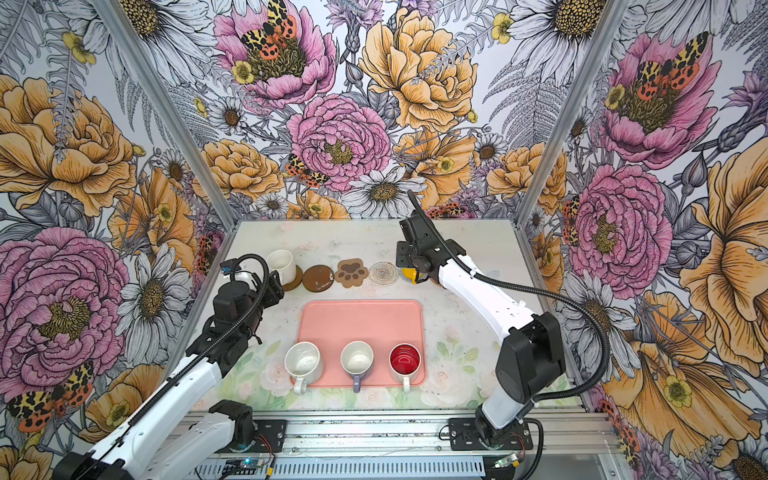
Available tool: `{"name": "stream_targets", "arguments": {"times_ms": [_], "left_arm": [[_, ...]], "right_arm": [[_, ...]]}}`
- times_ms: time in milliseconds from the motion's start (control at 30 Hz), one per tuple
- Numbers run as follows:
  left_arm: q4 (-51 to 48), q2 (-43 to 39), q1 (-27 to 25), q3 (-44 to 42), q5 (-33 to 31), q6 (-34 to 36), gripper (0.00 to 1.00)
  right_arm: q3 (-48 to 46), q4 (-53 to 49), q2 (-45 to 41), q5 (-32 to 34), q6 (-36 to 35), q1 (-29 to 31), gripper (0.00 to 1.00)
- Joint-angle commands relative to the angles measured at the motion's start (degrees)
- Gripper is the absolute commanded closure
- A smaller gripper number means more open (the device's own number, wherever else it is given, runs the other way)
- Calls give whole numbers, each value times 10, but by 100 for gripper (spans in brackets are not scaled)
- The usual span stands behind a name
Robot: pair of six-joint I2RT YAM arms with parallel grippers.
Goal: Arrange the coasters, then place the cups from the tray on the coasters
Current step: 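Open the right gripper and raise it away from the yellow mug, then move the left gripper over the white speckled mug on the pink tray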
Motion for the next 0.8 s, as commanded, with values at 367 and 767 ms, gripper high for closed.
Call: {"name": "stream_targets", "arguments": {"times_ms": [367,767], "left_arm": [[2,1,6,0,23,-34,25],[-73,34,4,44,1,-76,26]], "right_arm": [[-147,146,-136,70,95,55,46],[-194,169,-134,46,113,55,44]]}}
